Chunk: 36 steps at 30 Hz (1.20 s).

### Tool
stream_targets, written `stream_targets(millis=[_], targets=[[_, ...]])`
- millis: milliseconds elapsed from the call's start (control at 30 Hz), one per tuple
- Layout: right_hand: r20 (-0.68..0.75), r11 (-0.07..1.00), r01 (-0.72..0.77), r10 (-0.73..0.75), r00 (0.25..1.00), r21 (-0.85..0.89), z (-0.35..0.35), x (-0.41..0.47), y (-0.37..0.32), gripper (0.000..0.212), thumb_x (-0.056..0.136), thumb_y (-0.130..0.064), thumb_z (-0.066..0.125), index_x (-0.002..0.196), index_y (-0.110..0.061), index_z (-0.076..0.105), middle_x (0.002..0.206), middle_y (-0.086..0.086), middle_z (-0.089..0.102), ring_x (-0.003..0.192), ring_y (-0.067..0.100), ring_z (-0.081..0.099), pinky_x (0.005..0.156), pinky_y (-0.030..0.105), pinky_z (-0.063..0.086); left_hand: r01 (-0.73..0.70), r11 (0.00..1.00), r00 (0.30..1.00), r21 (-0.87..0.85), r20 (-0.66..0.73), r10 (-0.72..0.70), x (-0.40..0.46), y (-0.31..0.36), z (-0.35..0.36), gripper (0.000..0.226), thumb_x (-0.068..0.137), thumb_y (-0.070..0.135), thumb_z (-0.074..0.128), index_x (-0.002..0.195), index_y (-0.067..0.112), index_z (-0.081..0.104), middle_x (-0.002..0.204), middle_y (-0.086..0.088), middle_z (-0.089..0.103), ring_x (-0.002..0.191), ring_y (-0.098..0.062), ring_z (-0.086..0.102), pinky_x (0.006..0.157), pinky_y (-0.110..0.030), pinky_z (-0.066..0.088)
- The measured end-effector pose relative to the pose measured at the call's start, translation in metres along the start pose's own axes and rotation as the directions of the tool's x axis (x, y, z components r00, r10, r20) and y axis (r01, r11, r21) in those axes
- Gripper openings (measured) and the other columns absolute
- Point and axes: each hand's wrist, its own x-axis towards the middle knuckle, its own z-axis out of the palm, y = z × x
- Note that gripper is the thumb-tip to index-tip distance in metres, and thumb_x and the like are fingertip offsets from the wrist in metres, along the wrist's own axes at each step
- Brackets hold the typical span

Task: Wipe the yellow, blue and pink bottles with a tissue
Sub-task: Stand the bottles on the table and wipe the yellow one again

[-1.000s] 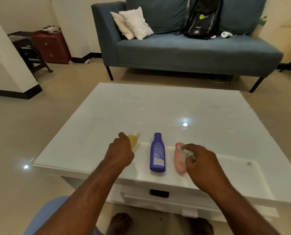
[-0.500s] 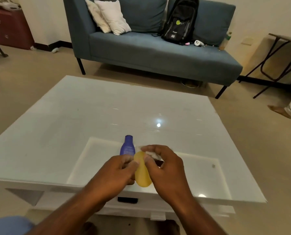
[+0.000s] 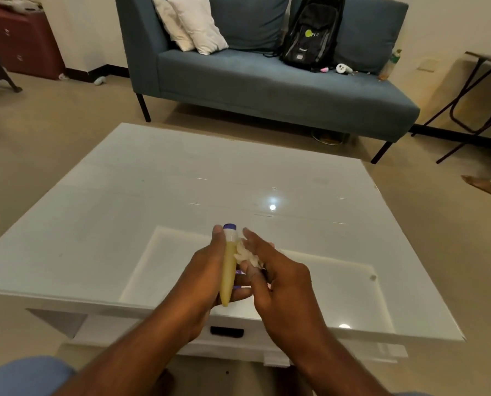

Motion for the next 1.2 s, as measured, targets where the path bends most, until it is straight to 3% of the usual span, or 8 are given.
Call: stream_targets(millis=[167, 300, 400, 500, 667, 833, 967, 1200], targets=[[0.003, 0.993, 0.097, -0.097, 0.995, -0.065, 0.003, -0.004, 0.005, 0.033, 0.098, -0.015, 0.072, 0.127, -0.033, 0.071, 0.106, -0.009, 0.073, 0.096, 0.005, 0.071, 0.082, 0.01, 0.055, -0.002, 0.995, 0.996, -0.097, -0.085, -0.006, 0.0, 0.001, -0.002, 0.063, 0.096, 0.064, 0.028, 0.12, 0.017, 0.062, 0.11, -0.015, 0.073, 0.097, -0.031, 0.072, 0.088, -0.05, 0.058], [-0.102, 0.995, 0.077, -0.082, 0.991, -0.057, -0.007, 0.005, 0.01, 0.023, 0.093, -0.018, 0.08, 0.114, -0.025, 0.075, 0.098, -0.02, 0.07, 0.093, 0.003, 0.068, 0.075, 0.007, 0.051, -0.035, 0.998, 0.998, -0.047, -0.048, 0.032, -0.004, 0.006, 0.0, 0.06, 0.096, 0.065, 0.029, 0.111, 0.02, 0.065, 0.102, -0.014, 0.075, 0.089, -0.031, 0.074, 0.087, -0.051, 0.058], [-0.035, 0.993, 0.095, -0.097, 0.995, -0.065, -0.002, 0.001, 0.01, 0.022, 0.093, -0.026, 0.079, 0.113, -0.023, 0.072, 0.1, -0.013, 0.07, 0.093, 0.007, 0.067, 0.077, 0.008, 0.052, -0.07, 0.997, 0.993, -0.023, -0.094, 0.068, -0.006, 0.005, 0.002, 0.053, 0.097, 0.063, 0.03, 0.096, 0.024, 0.066, 0.092, -0.007, 0.074, 0.086, -0.025, 0.073, 0.076, -0.04, 0.061], [0.06, 0.986, 0.151, -0.147, 0.987, -0.066, 0.004, -0.006, 0.009, 0.024, 0.092, -0.031, 0.076, 0.114, -0.026, 0.071, 0.104, -0.015, 0.07, 0.096, 0.011, 0.067, 0.084, 0.017, 0.055, -0.078, 0.991, 0.991, -0.108, -0.12, 0.065, -0.004, 0.006, -0.003, 0.053, 0.096, 0.062, 0.036, 0.097, 0.021, 0.07, 0.096, -0.008, 0.076, 0.091, -0.028, 0.073, 0.086, -0.045, 0.059], [-0.129, 0.991, 0.133, -0.132, 0.983, -0.006, -0.003, 0.006, 0.012, 0.016, 0.095, -0.011, 0.075, 0.109, -0.017, 0.074, 0.106, -0.011, 0.071, 0.1, 0.004, 0.068, 0.084, 0.011, 0.055, -0.087, 0.989, 0.996, -0.123, -0.045, 0.082, -0.003, 0.005, -0.002, 0.045, 0.095, 0.06, 0.039, 0.095, 0.024, 0.067, 0.086, -0.008, 0.078, 0.089, -0.03, 0.074, 0.091, -0.051, 0.056], [0.002, 0.973, 0.228, -0.228, 0.974, -0.018, 0.008, -0.007, 0.01, 0.012, 0.093, -0.02, 0.078, 0.103, -0.024, 0.075, 0.102, -0.026, 0.069, 0.097, 0.006, 0.069, 0.092, 0.048, 0.058, -0.073, 0.979, 0.997, -0.188, -0.042, 0.066, -0.001, 0.009, -0.009, 0.06, 0.097, 0.059, 0.038, 0.112, 0.008, 0.066, 0.099, -0.012, 0.077, 0.088, -0.029, 0.073, 0.089, -0.05, 0.056], [-0.147, 0.995, 0.075, -0.065, 0.987, 0.062, -0.004, 0.007, 0.015, 0.016, 0.092, -0.018, 0.08, 0.107, -0.021, 0.078, 0.101, -0.013, 0.075, 0.095, 0.009, 0.074, 0.081, 0.034, 0.064, -0.025, 0.994, 1.0, -0.109, 0.001, 0.026, -0.004, 0.008, -0.006, 0.056, 0.096, 0.06, 0.042, 0.118, 0.013, 0.064, 0.103, -0.016, 0.076, 0.093, -0.033, 0.074, 0.091, -0.053, 0.056], [-0.022, 0.972, -0.103, 0.11, 0.994, 0.213, -0.001, 0.007, 0.01, 0.026, 0.095, -0.037, 0.071, 0.116, -0.022, 0.079, 0.11, -0.007, 0.079, 0.101, 0.008, 0.075, 0.088, 0.019, 0.061, 0.038, 0.995, 0.995, -0.093, -0.083, -0.046, -0.001, 0.008, -0.006, 0.046, 0.096, 0.061, 0.038, 0.092, 0.022, 0.061, 0.089, -0.013, 0.074, 0.089, -0.032, 0.071, 0.086, -0.053, 0.057]])
